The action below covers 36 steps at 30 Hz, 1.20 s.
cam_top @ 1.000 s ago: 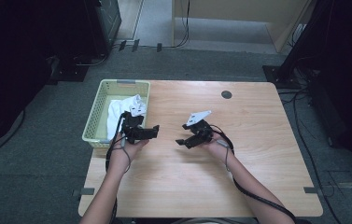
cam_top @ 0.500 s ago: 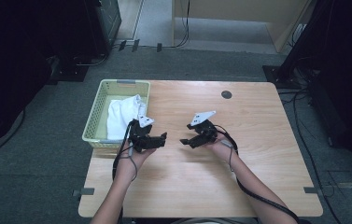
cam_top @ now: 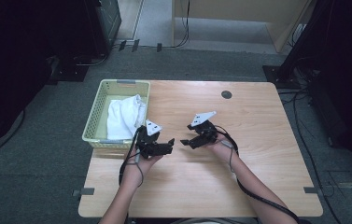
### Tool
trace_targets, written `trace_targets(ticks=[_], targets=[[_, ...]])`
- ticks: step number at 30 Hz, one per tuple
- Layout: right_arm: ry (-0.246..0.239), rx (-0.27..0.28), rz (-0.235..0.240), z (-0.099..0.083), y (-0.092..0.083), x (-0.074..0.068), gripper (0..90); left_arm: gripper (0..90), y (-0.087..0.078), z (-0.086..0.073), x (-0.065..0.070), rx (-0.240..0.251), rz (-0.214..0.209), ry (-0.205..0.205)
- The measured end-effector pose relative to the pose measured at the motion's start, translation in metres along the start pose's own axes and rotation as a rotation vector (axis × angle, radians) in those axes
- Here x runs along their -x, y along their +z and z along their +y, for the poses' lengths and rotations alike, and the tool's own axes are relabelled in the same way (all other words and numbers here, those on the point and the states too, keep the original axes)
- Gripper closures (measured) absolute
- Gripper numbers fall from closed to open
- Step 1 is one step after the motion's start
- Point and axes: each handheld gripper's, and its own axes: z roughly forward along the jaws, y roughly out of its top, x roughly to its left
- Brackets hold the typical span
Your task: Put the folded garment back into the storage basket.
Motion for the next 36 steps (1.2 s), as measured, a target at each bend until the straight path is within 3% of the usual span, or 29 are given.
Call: trace_targets(ticks=[13,21,36], targets=[[0.003,-0.001,-0.008,-0.008,0.000,0.002,22.6,20.9,0.010,-0.018,0.014,0.000,-0.006,0.037],[0.004,0.004,-0.013,-0.016,-0.003,0.004,21.9,20.9,0.018,-0.028,0.017,0.001,-0.010,0.063],[0.008,0.007,-0.031,-0.025,-0.006,0.007,20.8,20.9,0.029,-0.040,0.016,-0.009,-0.019,0.067]])
